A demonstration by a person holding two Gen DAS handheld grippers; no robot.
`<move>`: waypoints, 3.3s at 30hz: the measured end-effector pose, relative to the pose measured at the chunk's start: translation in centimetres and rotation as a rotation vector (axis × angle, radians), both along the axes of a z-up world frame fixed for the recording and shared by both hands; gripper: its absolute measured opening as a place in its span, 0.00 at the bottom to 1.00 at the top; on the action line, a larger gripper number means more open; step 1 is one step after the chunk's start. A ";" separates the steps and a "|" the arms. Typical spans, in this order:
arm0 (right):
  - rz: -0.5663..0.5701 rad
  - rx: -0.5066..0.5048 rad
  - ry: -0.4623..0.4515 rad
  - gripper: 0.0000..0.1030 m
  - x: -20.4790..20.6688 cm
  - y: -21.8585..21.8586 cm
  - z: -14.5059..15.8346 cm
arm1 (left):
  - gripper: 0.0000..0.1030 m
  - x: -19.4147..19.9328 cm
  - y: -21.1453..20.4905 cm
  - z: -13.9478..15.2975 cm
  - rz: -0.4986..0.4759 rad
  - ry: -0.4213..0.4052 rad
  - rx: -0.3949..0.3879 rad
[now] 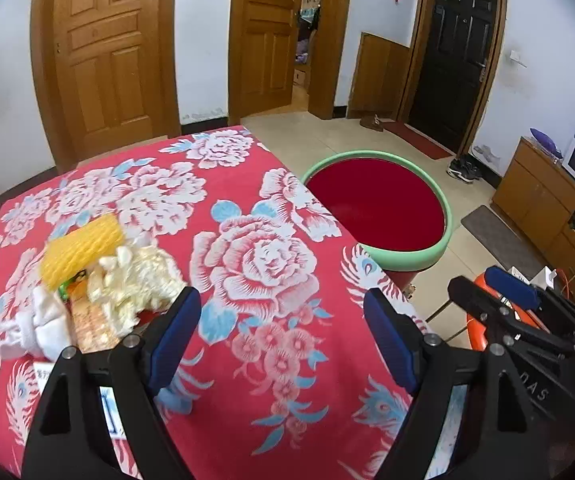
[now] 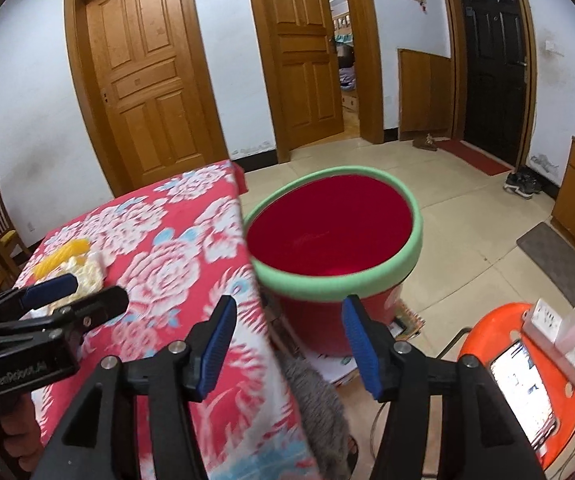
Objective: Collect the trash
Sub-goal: 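Move both tools back over the table toward the medicine box, then grasp the blue plastic piece with the right tool while the left tool grasps the white medicine box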
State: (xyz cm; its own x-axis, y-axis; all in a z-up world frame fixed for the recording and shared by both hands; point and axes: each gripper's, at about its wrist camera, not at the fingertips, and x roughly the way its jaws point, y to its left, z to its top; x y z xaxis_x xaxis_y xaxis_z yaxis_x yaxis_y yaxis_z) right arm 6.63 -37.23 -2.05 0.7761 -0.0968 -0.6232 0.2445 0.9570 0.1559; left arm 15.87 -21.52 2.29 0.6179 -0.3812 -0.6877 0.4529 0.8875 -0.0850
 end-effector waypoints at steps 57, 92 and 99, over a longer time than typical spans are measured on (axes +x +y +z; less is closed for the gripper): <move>0.331 -0.006 0.042 0.70 5.5 13.4 -0.6 | 0.98 0.3 14.6 -4.7 0.264 0.116 -0.043; 0.442 -0.027 0.153 0.13 7.5 17.5 -2.1 | 0.87 -1.4 16.9 -4.0 0.308 0.129 0.010; 0.449 -0.012 0.121 0.13 5.4 16.9 -1.9 | 0.87 -2.8 16.6 -3.1 0.289 0.114 -0.008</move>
State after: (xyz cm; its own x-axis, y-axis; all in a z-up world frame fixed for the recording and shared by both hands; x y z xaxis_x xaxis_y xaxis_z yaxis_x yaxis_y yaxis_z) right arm 12.04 -20.33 -3.92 0.6647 0.2248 -0.7125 -0.1792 0.9738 0.1401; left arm 13.08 -4.95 -0.84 0.6209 -0.2068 -0.7562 0.1691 0.9772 -0.1284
